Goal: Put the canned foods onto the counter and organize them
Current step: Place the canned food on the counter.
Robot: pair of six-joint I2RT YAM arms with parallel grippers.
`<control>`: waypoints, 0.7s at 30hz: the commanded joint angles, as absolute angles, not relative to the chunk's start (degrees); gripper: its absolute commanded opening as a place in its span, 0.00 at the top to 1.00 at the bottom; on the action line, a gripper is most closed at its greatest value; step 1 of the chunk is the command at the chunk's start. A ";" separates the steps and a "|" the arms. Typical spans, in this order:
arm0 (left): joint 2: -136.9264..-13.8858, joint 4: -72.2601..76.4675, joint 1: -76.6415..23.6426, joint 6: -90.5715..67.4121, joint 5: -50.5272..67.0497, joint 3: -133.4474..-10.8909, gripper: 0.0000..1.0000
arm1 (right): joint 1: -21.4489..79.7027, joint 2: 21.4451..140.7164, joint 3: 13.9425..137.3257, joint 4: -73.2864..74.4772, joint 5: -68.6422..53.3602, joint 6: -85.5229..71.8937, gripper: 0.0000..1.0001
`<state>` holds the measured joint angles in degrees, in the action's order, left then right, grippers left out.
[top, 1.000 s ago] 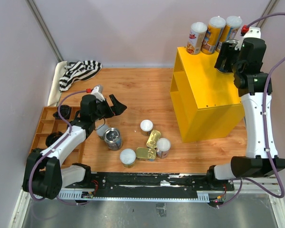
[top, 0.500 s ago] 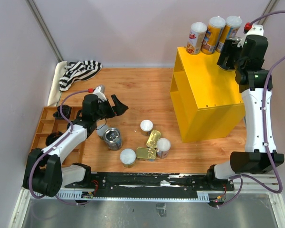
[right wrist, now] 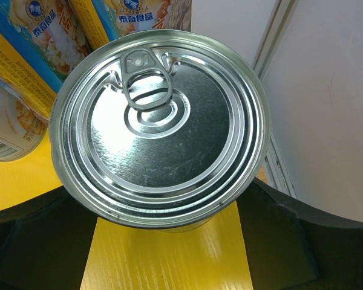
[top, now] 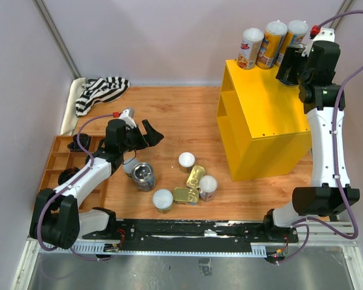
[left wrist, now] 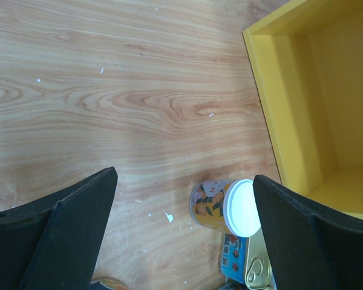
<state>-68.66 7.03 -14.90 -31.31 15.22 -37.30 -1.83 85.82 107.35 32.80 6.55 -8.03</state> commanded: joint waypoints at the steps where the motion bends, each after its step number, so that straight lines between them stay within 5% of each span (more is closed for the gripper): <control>1: -69.39 7.19 -15.61 -30.67 14.98 -39.27 0.00 | -2.90 86.42 108.55 32.96 6.04 -7.12 0.29; 4: -69.43 7.21 -15.89 -30.63 14.94 -39.40 0.00 | -2.90 85.86 108.41 32.92 5.70 -7.29 0.22; 8: -69.28 6.49 -16.17 -30.12 14.69 -39.16 0.00 | -2.90 85.36 109.00 33.92 4.55 -7.44 0.00; 21: -63.60 1.61 -18.25 -27.23 8.78 -36.52 0.00 | -2.83 64.95 99.29 33.19 1.95 -14.35 0.02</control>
